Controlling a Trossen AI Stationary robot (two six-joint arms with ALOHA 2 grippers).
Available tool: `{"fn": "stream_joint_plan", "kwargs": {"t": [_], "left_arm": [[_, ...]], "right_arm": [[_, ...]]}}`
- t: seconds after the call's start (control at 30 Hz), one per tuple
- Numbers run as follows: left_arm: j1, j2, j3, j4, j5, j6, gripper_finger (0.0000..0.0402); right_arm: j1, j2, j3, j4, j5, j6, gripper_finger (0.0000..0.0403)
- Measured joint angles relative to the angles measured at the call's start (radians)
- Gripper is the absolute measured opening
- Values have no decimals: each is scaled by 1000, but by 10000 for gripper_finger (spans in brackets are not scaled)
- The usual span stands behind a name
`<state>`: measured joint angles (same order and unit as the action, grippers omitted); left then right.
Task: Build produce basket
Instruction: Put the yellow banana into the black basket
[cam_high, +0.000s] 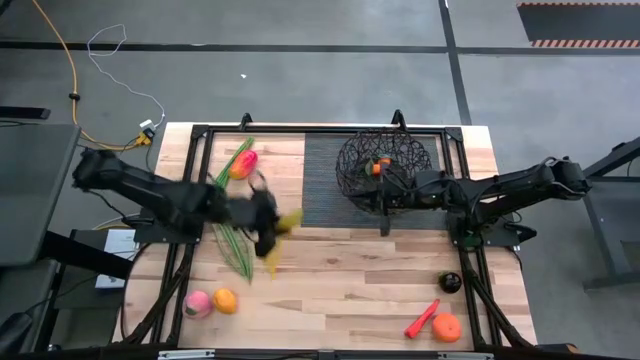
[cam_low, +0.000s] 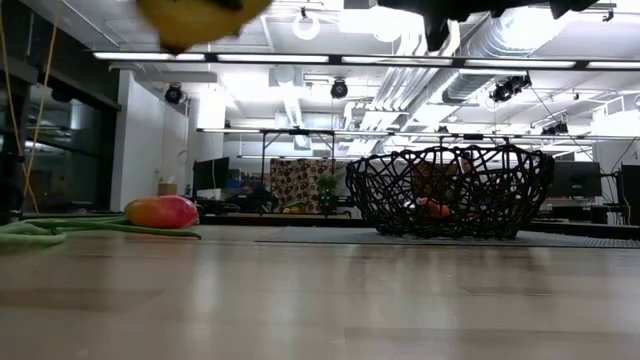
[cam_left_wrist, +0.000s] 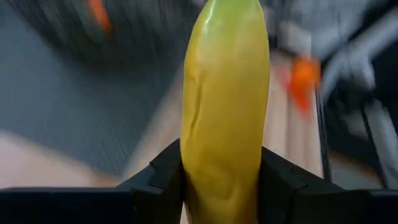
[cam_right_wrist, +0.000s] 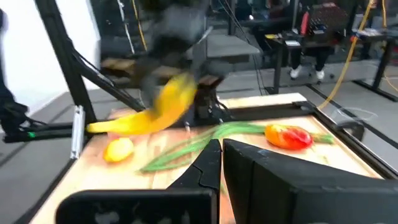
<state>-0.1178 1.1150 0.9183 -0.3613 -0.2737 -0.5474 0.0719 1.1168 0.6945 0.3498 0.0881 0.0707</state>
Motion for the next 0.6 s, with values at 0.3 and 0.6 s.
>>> {"fn": "stream_joint_plan", "kwargs": {"t": [0.3, 0.6], "left_arm": [[203, -171, -4, 296, -63, 413, 140], [255, -83, -6, 435, 137, 504, 141]], "right_arm": [[0, -1, 0, 136, -39, 8, 0], [0, -1, 0, 164, -39, 8, 0]]}}
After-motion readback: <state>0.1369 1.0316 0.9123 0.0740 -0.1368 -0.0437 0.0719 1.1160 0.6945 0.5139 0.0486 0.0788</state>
